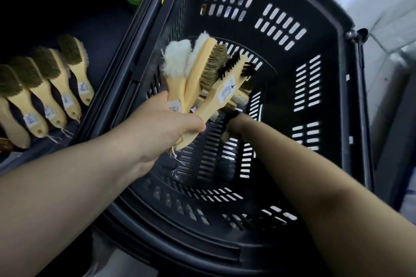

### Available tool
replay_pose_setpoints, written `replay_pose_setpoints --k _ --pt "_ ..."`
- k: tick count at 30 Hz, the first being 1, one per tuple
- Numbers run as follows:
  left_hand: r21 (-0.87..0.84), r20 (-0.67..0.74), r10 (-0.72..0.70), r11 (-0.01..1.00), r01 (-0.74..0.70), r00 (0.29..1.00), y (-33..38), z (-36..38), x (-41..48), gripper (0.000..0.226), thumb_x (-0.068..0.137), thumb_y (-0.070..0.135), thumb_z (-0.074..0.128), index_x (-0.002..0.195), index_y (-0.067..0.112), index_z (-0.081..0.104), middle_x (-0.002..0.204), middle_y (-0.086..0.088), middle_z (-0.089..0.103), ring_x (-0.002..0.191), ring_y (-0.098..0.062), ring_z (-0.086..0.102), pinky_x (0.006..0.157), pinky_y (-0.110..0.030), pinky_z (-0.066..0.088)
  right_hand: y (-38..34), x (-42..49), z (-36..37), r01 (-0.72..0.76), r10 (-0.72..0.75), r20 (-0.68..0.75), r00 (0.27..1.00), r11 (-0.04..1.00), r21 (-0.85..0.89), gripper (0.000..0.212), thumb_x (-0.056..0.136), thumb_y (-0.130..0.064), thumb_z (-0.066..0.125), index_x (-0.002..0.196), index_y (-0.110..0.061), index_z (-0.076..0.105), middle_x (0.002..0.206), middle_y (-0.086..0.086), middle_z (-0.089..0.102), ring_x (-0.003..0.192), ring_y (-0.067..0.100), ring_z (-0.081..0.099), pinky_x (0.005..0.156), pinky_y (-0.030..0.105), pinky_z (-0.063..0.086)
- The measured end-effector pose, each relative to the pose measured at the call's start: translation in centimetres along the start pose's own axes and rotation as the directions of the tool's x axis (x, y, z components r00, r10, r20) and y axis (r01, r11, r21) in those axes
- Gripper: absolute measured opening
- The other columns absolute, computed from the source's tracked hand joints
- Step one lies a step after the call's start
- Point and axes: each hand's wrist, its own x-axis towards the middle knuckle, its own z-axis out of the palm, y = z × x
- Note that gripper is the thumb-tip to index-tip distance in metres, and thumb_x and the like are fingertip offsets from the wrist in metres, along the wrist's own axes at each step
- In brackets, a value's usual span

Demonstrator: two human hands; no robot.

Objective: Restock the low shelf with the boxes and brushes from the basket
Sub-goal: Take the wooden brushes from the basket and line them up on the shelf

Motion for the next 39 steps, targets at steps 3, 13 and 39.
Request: replay_pose_setpoints --k 3,13,39 --pt "-0.061 0.025 0.030 0.998 -0.028 0.999 0.8 0.5 -0.5 0.035 0.073 -0.002 0.068 0.105 0.011 0.062 0.104 -0.015 0.069 0.100 -0.033 0.065 0.093 -0.049 0.049 -1.3 -3.1 -2.6 0.043 -0.022 -0.072 0.997 0.952 0.303 0.013 0.095 -0.006 0.041 0.101 -0.011 0.051 0.094 0.010 0.047 0.069 0.014 0.048 0.055 0.022 0.046" --pt "-0.341 -0.012 0.107 0.934 -0.104 0.994 2.2 1.3 -3.3 0.025 0.077 0.001 0.067 0.100 0.010 0.065 0.103 -0.020 0.069 0.096 -0.031 0.065 0.082 -0.042 0.048 -3.1 -22.1 -6.2 0.011 -0.471 0.123 0.873 0.270 0.963 0.022 0.097 -0.033 0.042 0.104 -0.016 0.054 0.056 -0.003 0.043 0.038 0.004 0.032 0.034 0.014 0.028" --pt "-0.643 -0.420 0.117 0.662 -0.385 0.900 -5.7 -12.2 -14.1 0.042 0.080 0.004 0.063 0.120 0.015 0.060 0.105 -0.007 0.072 0.092 -0.021 0.070 0.067 -0.029 0.057 -17.3 -33.2 8.2 0.106 -0.563 0.192 0.804 0.453 0.885 0.026 0.095 0.001 0.034 0.092 -0.002 0.059 0.072 0.010 0.058 0.058 0.017 0.058 0.056 0.028 0.052"
